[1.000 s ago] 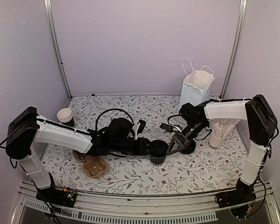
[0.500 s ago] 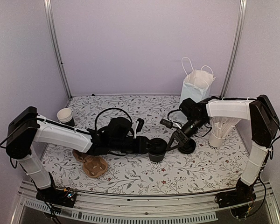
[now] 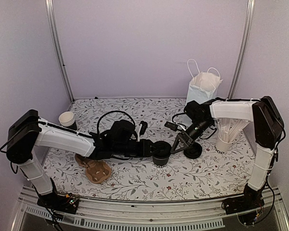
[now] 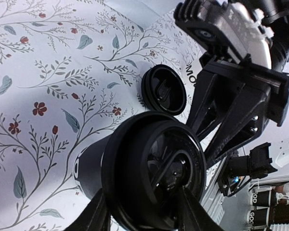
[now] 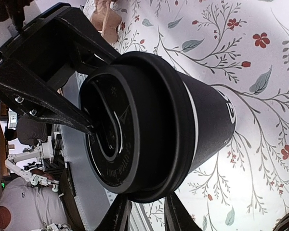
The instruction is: Pack the takeout coffee
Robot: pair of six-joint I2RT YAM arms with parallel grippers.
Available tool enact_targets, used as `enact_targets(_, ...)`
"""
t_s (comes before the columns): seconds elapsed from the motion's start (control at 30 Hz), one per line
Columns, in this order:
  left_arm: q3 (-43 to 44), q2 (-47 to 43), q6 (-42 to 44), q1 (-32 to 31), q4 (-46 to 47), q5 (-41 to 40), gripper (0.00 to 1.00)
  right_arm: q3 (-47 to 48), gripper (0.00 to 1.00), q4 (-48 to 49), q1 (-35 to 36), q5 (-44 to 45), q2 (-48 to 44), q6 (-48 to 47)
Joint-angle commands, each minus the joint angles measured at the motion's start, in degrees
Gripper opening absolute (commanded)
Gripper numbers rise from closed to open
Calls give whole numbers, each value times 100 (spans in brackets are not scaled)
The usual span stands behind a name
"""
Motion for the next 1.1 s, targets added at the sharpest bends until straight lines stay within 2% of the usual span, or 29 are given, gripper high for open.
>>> enact_targets(0.0,-362,521,441,-98,-1844,79,40,-238,24,893,-109,2639,622,131)
enact_targets(0.13,-260,386,484,-96,-1995,-89,45,-247,24,825,-107,2431,531,-20)
enact_targets(0.23,-158,129,634,-96,-2108,-313,52,-113,27,816,-109,1691,171,-182)
enact_targets(0.33,16,-296,910,-118,-2136,-676,60,55,34,795,-109,1154,-234,-356)
enact_targets(0.4,190,-525,1174,-155,-2141,-908,63,194,41,743,-110,915,-413,-461)
enact_targets(0.53,614,-690,1603,-206,-2221,-1115,68,527,47,578,-117,632,-434,-565)
enact_targets(0.67,937,-696,1865,-249,-2438,-1255,70,747,50,519,-118,529,-384,-606)
enact_targets(0.93,972,-894,2294,-400,-2319,-1302,77,1071,53,404,-118,618,-521,-797)
enact_targets(1.07,1266,-701,2584,-489,-2599,-1238,83,1293,57,424,-109,1071,-988,-1194)
